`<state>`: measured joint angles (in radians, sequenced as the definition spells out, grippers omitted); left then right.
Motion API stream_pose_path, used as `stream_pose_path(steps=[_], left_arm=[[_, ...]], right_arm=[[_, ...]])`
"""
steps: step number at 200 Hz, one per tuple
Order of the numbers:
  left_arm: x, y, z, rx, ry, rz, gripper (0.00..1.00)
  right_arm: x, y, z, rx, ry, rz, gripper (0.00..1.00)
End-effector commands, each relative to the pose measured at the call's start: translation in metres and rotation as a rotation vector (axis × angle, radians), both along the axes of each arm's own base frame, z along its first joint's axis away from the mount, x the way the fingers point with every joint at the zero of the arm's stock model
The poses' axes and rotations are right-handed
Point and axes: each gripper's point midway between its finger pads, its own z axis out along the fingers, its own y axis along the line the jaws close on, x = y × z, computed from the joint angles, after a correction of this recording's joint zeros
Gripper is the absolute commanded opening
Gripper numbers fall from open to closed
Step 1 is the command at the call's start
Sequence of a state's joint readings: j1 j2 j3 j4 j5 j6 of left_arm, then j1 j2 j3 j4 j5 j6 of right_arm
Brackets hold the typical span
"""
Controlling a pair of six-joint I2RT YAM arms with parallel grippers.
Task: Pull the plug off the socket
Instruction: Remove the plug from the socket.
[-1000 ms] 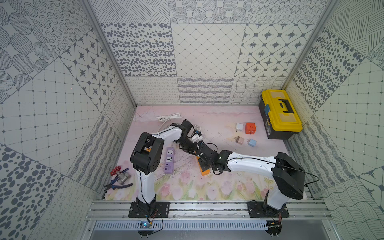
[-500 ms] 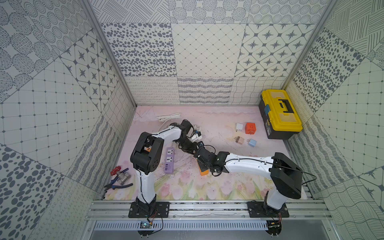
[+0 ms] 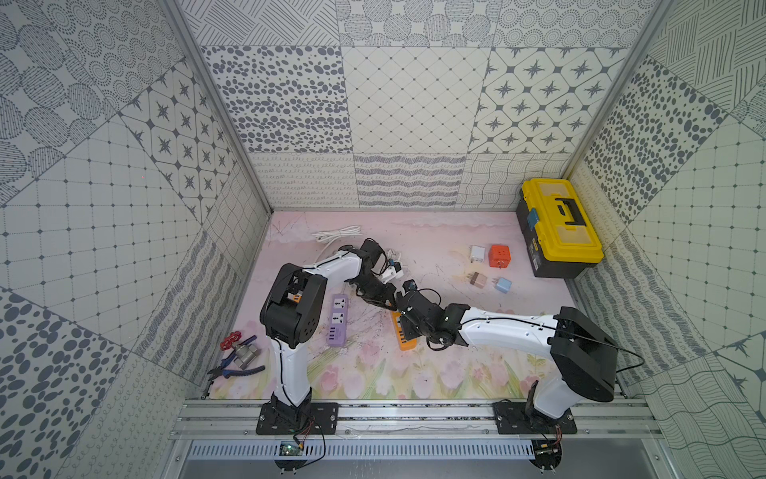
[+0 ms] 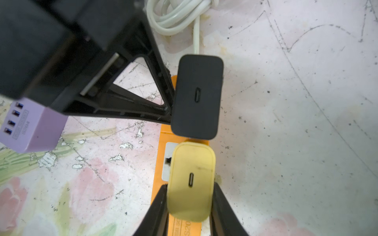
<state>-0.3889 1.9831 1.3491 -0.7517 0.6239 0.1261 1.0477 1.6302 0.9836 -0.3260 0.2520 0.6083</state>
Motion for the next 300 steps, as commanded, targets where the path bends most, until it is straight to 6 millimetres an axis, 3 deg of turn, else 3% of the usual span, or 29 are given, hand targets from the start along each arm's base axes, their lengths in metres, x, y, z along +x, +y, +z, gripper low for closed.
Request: stream_pose_path(steps=[1,72,102,167,204,262,300], left_arm=[[0.002,0.010,-0.013,0.064,-0.009,0.003,0.00],[0.003,0.010,-0.013,0.060,-0.006,0.005,0.00],[0.003,0.010,-0.013,0.059,-0.005,0.006,0.00],[0.003,0.010,-0.013,0.057,-0.001,0.007,0.00],[0.003,0.010,-0.013,0.055,-0.002,0.008,0.00],[0.003,0.010,-0.013,0.054,0.000,0.006,0.00],[0.003,0.010,-0.013,0.055,0.000,0.007,0.00]], right_arm=[[-0.001,0.016,0.016,0.096,-0.002,0.006,0.20],[-0.002,0.024,0.012,-0.098,-0.100,0.040,0.19],[-0.001,0.025,0.015,-0.070,-0.092,0.033,0.19],[0.001,0.017,0.031,0.170,0.000,0.002,0.20],[-0.002,0.018,0.028,0.132,-0.019,0.032,0.19],[-0.003,0.023,0.014,-0.102,-0.116,0.055,0.19],[-0.004,0.026,0.020,-0.042,-0.114,0.049,0.18]])
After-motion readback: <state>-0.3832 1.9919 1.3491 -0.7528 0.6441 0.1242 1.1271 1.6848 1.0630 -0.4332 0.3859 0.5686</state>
